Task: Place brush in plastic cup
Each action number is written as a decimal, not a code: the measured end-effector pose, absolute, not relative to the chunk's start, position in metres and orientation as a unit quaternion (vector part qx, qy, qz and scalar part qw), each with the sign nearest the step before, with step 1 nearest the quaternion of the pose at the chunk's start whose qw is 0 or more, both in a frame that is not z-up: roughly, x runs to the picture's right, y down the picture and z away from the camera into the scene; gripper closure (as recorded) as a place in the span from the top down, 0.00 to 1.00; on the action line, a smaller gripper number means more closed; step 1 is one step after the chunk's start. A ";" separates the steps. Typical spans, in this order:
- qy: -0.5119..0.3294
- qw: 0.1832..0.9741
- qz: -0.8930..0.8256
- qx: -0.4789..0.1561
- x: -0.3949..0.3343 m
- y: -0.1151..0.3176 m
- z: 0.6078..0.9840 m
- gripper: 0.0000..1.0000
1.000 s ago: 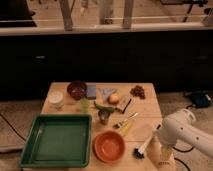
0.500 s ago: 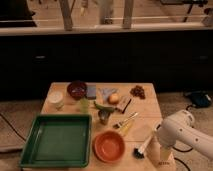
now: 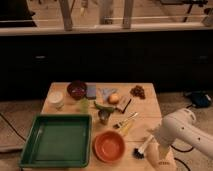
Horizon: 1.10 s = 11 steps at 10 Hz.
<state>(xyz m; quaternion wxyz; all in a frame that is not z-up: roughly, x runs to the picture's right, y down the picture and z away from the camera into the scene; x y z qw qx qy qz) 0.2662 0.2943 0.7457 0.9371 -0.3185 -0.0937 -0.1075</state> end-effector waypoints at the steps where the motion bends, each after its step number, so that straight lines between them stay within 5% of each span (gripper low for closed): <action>1: -0.100 0.935 -0.117 -0.321 0.263 0.295 0.747 0.80; 5: -0.112 0.922 -0.146 -0.341 0.252 0.303 0.766 0.74; 11: -0.124 0.912 -0.167 -0.354 0.246 0.306 0.779 0.14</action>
